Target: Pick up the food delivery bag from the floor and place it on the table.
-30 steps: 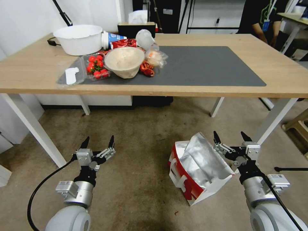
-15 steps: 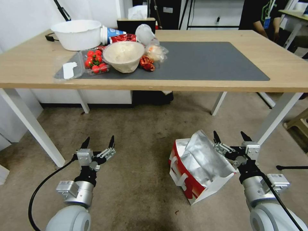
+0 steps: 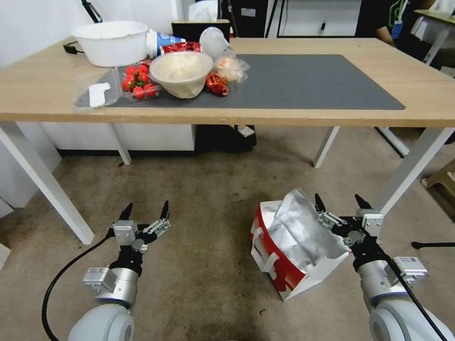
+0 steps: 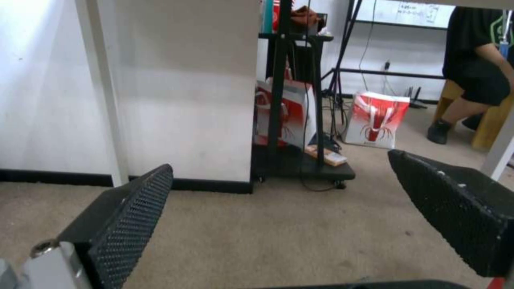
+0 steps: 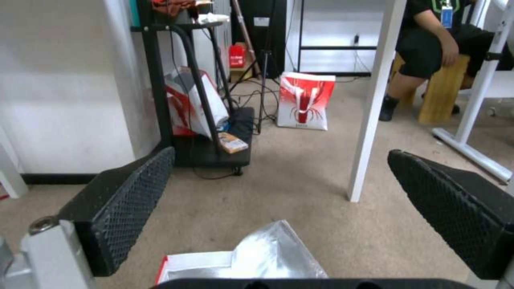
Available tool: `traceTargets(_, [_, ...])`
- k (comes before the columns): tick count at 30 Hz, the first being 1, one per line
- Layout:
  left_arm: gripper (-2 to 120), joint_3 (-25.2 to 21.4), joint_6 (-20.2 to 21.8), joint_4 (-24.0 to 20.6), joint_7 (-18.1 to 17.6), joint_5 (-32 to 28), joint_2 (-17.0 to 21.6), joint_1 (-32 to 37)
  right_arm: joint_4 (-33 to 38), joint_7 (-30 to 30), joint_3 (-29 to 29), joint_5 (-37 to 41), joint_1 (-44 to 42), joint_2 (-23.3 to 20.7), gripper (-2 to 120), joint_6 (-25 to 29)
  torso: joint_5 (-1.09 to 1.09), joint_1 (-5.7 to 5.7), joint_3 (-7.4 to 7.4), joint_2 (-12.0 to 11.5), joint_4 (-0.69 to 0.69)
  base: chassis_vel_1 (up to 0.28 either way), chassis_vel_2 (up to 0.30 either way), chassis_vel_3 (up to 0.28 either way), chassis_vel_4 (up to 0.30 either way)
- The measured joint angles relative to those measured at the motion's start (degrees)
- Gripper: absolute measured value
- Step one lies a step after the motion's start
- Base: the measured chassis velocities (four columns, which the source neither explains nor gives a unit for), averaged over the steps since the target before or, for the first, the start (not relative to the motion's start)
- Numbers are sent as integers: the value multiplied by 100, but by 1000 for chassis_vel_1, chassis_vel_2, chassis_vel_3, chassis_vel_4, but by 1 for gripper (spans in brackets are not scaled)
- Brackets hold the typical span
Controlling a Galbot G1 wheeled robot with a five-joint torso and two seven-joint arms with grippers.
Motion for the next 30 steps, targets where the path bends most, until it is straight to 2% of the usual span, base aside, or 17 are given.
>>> traceTargets(15, [100, 3, -1, 34, 0, 0, 4, -26, -27, -1, 4, 10, 12, -41, 100, 20, 0, -53, -254, -308, 0, 0, 0, 0, 0])
traceTargets(30, [100, -6, 6, 50, -1, 2, 12, -36, -84, 2, 9, 38, 91, -78, 100, 17, 0, -78, -571, -648, 0, 0, 0, 0, 0])
